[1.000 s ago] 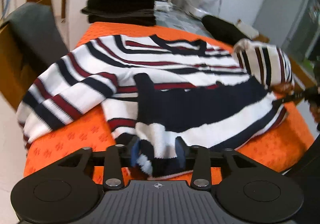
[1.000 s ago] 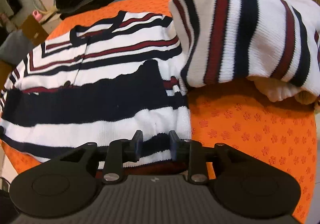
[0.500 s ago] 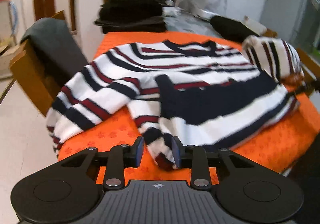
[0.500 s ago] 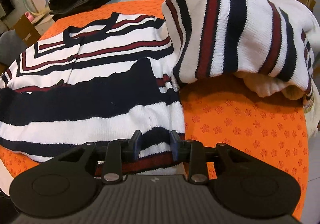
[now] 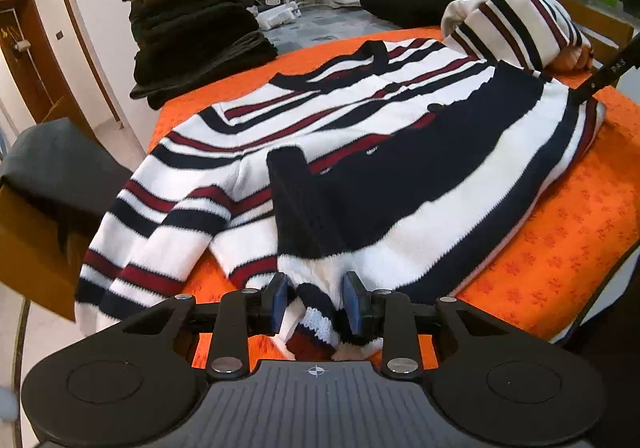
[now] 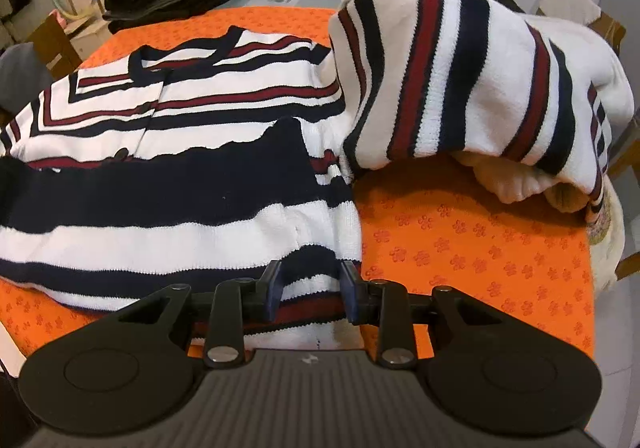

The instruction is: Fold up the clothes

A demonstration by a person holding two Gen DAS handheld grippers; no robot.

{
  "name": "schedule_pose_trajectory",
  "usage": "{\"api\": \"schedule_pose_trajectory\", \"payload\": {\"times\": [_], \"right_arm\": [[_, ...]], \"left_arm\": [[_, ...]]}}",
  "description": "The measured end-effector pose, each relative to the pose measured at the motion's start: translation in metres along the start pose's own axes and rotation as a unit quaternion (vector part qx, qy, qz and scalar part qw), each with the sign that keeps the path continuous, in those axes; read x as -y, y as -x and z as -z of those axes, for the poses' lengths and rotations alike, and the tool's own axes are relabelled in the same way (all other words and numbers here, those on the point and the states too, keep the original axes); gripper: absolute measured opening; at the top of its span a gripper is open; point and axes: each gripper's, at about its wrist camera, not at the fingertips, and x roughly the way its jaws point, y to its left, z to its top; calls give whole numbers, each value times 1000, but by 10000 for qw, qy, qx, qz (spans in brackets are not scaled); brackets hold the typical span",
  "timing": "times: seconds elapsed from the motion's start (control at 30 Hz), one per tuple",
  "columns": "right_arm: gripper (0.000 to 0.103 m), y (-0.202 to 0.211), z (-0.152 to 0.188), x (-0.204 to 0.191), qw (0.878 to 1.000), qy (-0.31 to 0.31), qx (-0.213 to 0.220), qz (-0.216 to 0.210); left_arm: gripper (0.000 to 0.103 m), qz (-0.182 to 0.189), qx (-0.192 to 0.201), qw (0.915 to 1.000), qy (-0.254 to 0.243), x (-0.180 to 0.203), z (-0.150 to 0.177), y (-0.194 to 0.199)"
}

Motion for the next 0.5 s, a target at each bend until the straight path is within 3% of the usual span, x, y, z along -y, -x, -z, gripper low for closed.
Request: {"api": "schedule_pose_trajectory", "payload": {"times": [0.17,0.27,0.3,0.33,0.37,0.4,0.5], "right_arm": [[36,-3,-4,-6,9995,320,78,9],[35,-13,-6,-10,9989,472,40,-19],[35,-17,-6,-11,9987,516,4,-18],[34,-20,-5,-11,9985,547,-21,-14],[30,-22,-5,-11,9985,555,6,-19],[20,-22,-4,-11,9986,530,40,-31],[11,-17,-7,-5,9994,292,82,-138]], "left_arm": [[33,8,33,10000,-70,6,-3,-4],[33,7,40,9999,128,4,-2,-4],[29,29,30,9997,233,2,-1,-4],[18,61,20,9995,323,1,-1,-3],[11,89,11,9990,434,-1,-1,-2],[10,114,6,9981,606,-4,-2,0],[9,190,183,9888,1468,-24,-4,15]]}}
